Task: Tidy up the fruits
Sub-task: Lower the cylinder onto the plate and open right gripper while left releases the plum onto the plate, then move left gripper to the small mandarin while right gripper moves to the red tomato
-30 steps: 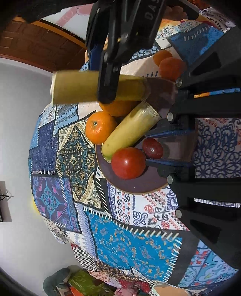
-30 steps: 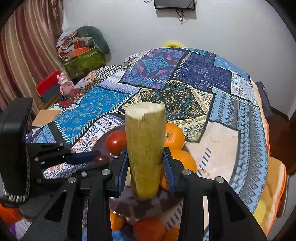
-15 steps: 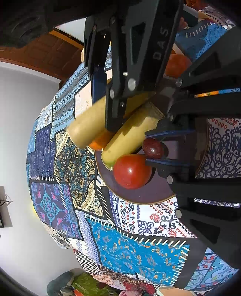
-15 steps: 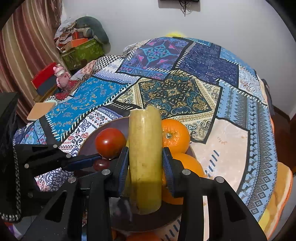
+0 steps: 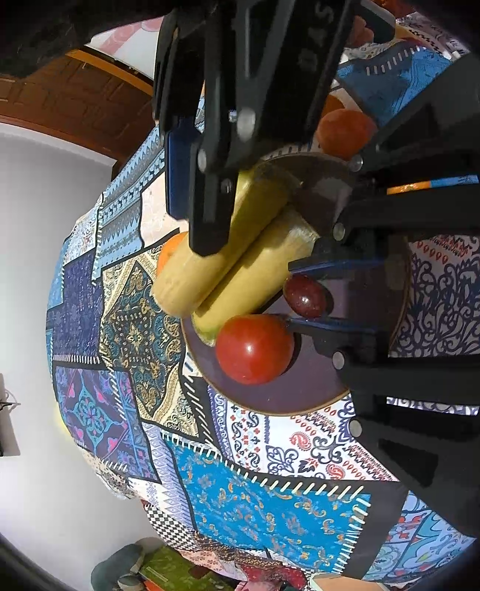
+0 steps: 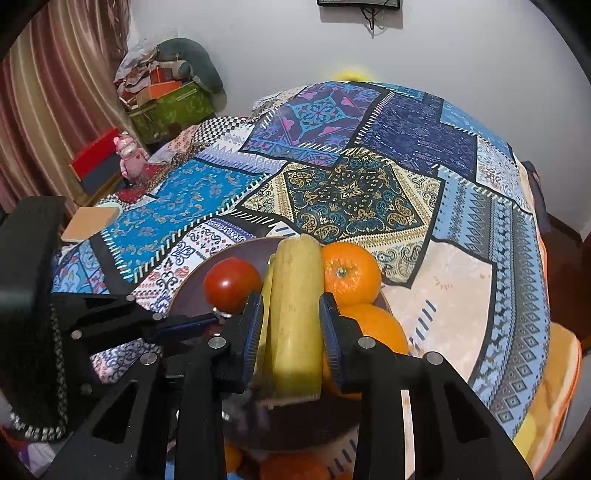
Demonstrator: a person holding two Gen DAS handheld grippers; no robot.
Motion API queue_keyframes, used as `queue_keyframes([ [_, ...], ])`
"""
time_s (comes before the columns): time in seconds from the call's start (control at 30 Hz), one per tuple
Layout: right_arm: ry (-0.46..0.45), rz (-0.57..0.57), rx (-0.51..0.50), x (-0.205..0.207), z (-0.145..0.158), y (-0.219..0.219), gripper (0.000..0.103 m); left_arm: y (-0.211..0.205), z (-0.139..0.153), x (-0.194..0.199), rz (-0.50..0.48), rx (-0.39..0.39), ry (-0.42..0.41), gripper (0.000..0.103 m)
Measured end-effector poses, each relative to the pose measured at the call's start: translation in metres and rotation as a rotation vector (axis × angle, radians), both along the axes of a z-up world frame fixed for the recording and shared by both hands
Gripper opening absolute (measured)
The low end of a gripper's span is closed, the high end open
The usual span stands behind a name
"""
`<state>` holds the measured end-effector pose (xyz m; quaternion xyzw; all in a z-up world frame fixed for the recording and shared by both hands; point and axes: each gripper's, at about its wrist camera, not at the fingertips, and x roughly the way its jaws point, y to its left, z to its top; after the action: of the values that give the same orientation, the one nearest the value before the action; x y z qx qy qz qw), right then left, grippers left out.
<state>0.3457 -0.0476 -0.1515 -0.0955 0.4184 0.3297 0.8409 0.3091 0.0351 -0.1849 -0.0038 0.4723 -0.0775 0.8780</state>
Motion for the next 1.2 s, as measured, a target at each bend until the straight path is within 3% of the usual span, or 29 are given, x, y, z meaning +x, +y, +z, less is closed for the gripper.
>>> queue_keyframes([
  [0.17,-0.015,-0.006,0.010,-0.015,0.010,-0.016,0.029,-0.003,0.007,-0.010,0.001,0.013,-0.013,0.032],
  [0.63,-0.046,-0.065,0.002,-0.063,0.024,-0.074,0.033,-0.010,0.047,-0.059,0.007,0.011,-0.065,0.036],
  [1.2,0.051,-0.043,-0.005,-0.091,-0.017,-0.078,0.035,-0.045,0.021,-0.087,-0.030,-0.010,0.016,0.036],
])
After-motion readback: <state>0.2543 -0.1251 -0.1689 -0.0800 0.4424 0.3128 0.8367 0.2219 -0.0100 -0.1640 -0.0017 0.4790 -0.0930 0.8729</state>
